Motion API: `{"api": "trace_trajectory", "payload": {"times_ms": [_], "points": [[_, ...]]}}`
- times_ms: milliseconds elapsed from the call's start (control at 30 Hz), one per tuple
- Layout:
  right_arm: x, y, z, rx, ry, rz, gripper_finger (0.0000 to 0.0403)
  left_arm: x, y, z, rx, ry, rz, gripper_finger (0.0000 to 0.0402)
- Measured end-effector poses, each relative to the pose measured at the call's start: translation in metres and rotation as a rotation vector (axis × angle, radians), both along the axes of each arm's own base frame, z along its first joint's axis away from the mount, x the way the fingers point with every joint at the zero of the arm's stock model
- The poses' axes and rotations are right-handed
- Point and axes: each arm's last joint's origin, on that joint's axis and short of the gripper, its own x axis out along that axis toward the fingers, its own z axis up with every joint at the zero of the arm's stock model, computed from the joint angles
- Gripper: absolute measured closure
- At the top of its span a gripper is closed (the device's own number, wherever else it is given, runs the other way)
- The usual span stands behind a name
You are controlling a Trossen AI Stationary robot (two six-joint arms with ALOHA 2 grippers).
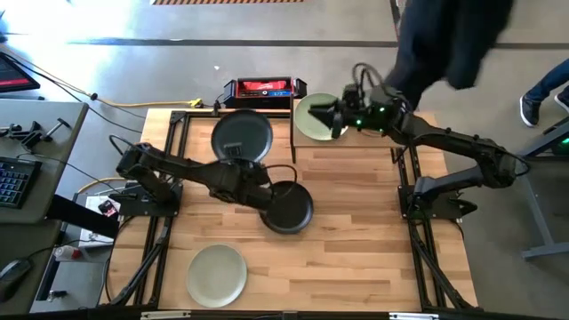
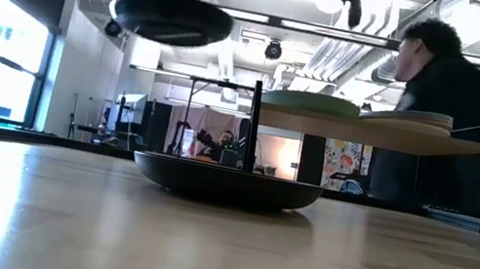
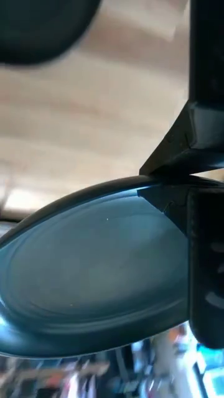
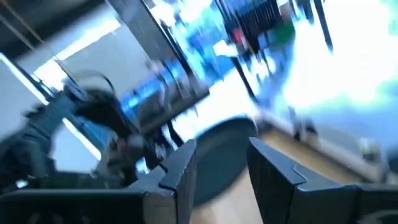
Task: Place and stack plates onto a shelf
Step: Stack the dark blue plate on top of the light green plate on the shelf
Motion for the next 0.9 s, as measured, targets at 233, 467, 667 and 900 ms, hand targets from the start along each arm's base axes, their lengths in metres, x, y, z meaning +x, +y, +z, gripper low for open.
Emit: {"api": "trace_trajectory", "payload": {"times_ms": [233, 467, 667, 900], "points": [[-0.009, -0.013, 0.025, -0.241, -0.195, -0.062, 0.0279, -0.003, 0.025, 0.014, 0.213, 0.143, -0.125, 0.0398], [-0.020, -0.033, 0.048, -0.278, -0.165, -0.187, 0.0279, -0.001, 0.057, 0.024, 0.342, 0.279, -0.170, 0.0397], [-0.023, -0.045, 0.086, -0.308, 0.003, -0.303, 0.0279, -0.001, 0.083, 0.042, 0.337, 0.220, -0.174, 0.0397], [-0.016, -0.053, 0.115, -0.216, 0.139, -0.314, 0.0279, 0.000, 0.101, 0.067, 0.277, 0.119, -0.329, 0.0397]]}}
